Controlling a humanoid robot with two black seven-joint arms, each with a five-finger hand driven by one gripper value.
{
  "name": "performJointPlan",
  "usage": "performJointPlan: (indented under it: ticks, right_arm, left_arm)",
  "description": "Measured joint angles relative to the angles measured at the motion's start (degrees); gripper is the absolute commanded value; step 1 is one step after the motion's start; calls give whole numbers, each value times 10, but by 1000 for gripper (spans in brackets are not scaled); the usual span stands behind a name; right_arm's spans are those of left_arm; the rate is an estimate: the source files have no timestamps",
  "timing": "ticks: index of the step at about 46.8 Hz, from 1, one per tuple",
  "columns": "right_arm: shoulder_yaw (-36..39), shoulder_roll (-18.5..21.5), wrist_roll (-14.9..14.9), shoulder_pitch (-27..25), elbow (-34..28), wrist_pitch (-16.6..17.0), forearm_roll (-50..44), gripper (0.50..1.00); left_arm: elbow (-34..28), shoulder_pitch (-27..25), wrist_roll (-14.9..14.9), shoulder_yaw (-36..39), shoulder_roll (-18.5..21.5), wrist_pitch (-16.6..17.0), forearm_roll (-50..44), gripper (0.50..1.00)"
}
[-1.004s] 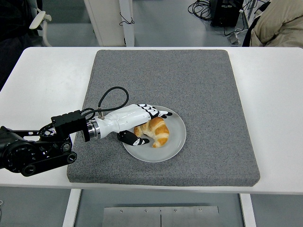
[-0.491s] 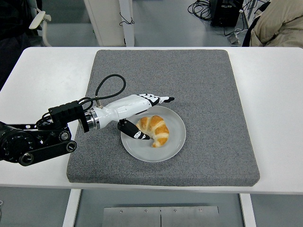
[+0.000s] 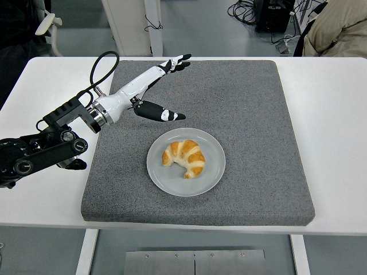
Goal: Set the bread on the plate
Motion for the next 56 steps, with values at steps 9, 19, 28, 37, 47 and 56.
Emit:
performJointPlan:
  ticks: [9,19,28,37,47,56]
  right_arm:
    - [0,0,0,0,0,0,0,1000]
    - [0,0,0,0,0,0,0,1000]
    - [0,0,0,0,0,0,0,1000]
    - [0,0,0,0,0,0,0,1000]
    - [0,0,0,0,0,0,0,1000]
    - [2,0,0,7,9,3,1,1000]
  left_arm:
    - [23,22,9,-69,-10,5,-66,971]
    - [108,24,4,-74,-47,23,-161,971]
    - [218,19,1,-77,-97,29,-239,971]
    - [299,17,1,-90,-152,28,-270,969]
    - [367,14,1,-140,-205,7,-303,968]
    - [433,6,-4,-183,-244,-25,-346,966]
